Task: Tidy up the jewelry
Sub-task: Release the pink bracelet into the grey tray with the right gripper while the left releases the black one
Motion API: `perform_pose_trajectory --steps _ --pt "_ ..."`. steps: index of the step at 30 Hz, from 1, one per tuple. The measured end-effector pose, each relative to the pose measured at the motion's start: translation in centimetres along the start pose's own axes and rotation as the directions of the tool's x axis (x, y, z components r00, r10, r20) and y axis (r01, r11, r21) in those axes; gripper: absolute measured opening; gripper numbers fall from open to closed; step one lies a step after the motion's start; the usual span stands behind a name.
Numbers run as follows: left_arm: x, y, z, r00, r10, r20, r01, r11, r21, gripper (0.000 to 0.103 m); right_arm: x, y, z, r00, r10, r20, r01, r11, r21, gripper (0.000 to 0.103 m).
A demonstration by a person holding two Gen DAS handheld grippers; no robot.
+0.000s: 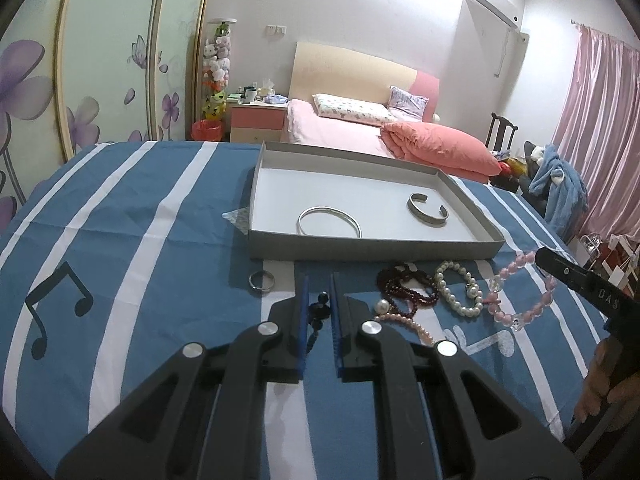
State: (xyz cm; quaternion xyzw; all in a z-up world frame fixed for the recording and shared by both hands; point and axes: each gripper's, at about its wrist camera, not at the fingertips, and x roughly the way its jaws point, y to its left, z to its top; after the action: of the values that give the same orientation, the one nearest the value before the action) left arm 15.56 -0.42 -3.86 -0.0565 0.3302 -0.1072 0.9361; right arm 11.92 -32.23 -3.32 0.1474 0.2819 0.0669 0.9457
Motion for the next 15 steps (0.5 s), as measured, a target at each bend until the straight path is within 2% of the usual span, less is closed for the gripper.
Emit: perform_pose_trajectory --steps 15 --pt "-2.8 -1.5 0.8 0.993 -0.012 0.114 0.012 1.0 0.005 0.011 -2.4 3.1 0.7 0.994 0.049 0.097 -0.044 0.998 -0.051 0.023"
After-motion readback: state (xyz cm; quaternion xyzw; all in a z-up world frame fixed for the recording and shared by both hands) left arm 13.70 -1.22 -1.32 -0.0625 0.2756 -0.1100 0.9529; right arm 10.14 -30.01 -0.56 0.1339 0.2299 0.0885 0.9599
